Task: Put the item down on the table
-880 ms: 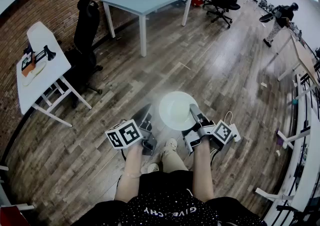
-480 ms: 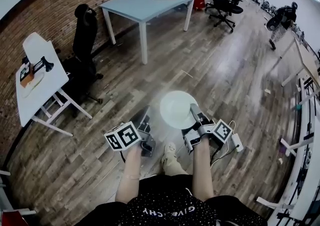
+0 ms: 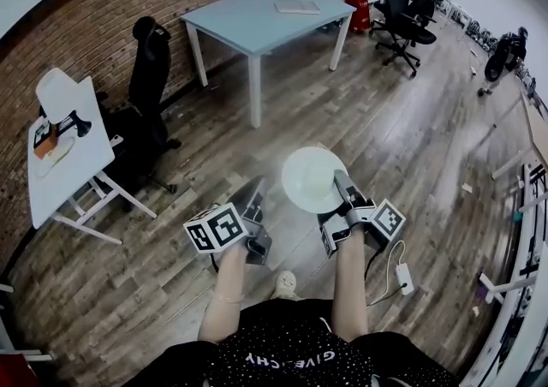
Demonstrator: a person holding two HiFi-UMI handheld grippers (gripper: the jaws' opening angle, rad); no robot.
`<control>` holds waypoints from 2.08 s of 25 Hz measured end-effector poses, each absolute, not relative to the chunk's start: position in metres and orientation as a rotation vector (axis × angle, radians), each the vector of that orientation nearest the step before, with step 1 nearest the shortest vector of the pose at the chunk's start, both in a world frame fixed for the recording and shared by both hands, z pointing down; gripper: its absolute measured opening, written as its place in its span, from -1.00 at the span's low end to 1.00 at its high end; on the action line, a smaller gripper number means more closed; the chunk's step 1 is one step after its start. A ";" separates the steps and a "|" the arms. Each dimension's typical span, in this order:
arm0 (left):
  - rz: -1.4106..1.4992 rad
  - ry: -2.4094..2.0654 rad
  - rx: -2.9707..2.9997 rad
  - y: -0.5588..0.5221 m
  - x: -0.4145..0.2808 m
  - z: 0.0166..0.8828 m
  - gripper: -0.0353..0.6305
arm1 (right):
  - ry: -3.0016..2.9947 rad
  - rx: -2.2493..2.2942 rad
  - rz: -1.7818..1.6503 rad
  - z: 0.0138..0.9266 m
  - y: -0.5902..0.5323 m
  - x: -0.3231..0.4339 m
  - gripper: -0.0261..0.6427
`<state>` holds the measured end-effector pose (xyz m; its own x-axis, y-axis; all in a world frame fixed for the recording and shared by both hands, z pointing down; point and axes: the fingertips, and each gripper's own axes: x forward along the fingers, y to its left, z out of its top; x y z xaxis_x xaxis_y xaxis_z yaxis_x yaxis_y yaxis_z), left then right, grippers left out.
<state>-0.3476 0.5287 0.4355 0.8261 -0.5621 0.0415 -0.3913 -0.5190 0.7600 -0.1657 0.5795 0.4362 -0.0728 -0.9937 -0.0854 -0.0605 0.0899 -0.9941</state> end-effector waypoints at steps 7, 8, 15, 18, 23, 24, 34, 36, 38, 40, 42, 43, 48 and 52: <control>-0.270 -0.701 2.165 0.478 -0.307 0.435 -0.81 | 1.364 -1.146 -1.177 0.431 0.530 -0.125 -0.80; -0.265 -0.703 2.165 0.472 -0.300 0.434 -0.81 | 1.369 -1.149 -1.176 0.429 0.524 -0.119 -0.81; -0.257 -0.723 2.148 0.434 -0.263 0.445 -0.81 | 1.369 -1.163 -1.181 0.438 0.490 -0.082 -0.81; -0.259 -0.730 2.115 0.424 -0.258 0.457 -0.81 | 1.371 -1.178 -1.183 0.446 0.482 -0.074 -0.81; -0.231 -0.725 2.125 0.419 -0.239 0.465 -0.81 | 1.327 -1.179 -1.205 0.468 0.477 -0.059 -0.81; -0.232 -0.729 2.120 0.417 -0.236 0.466 -0.81 | 1.320 -1.180 -1.220 0.474 0.477 -0.058 -0.81; -0.225 -0.710 2.106 0.368 -0.202 0.480 -0.81 | 1.321 -1.171 -1.231 0.484 0.433 -0.034 -0.81; -0.232 -0.710 2.100 0.337 -0.195 0.479 -0.81 | 1.318 -1.178 -1.232 0.484 0.404 -0.025 -0.80; -0.235 -0.704 2.099 0.304 -0.188 0.476 -0.81 | 1.316 -1.180 -1.226 0.482 0.372 -0.017 -0.80; -0.234 -0.695 2.112 0.272 -0.181 0.469 -0.81 | 1.307 -1.181 -1.220 0.480 0.341 -0.007 -0.80; -0.227 -0.686 2.135 0.238 -0.170 0.458 -0.81 | 1.293 -1.183 -1.212 0.474 0.309 0.006 -0.81; -0.224 -0.684 2.144 0.222 -0.165 0.453 -0.81 | 1.294 -1.187 -1.205 0.469 0.293 0.011 -0.80; -0.211 -0.669 2.157 0.155 -0.139 0.435 -0.81 | 1.322 -1.211 -1.182 0.444 0.226 0.029 -0.80; -0.201 -0.659 2.164 0.115 -0.121 0.430 -0.81 | 1.318 -1.220 -1.186 0.441 0.186 0.043 -0.80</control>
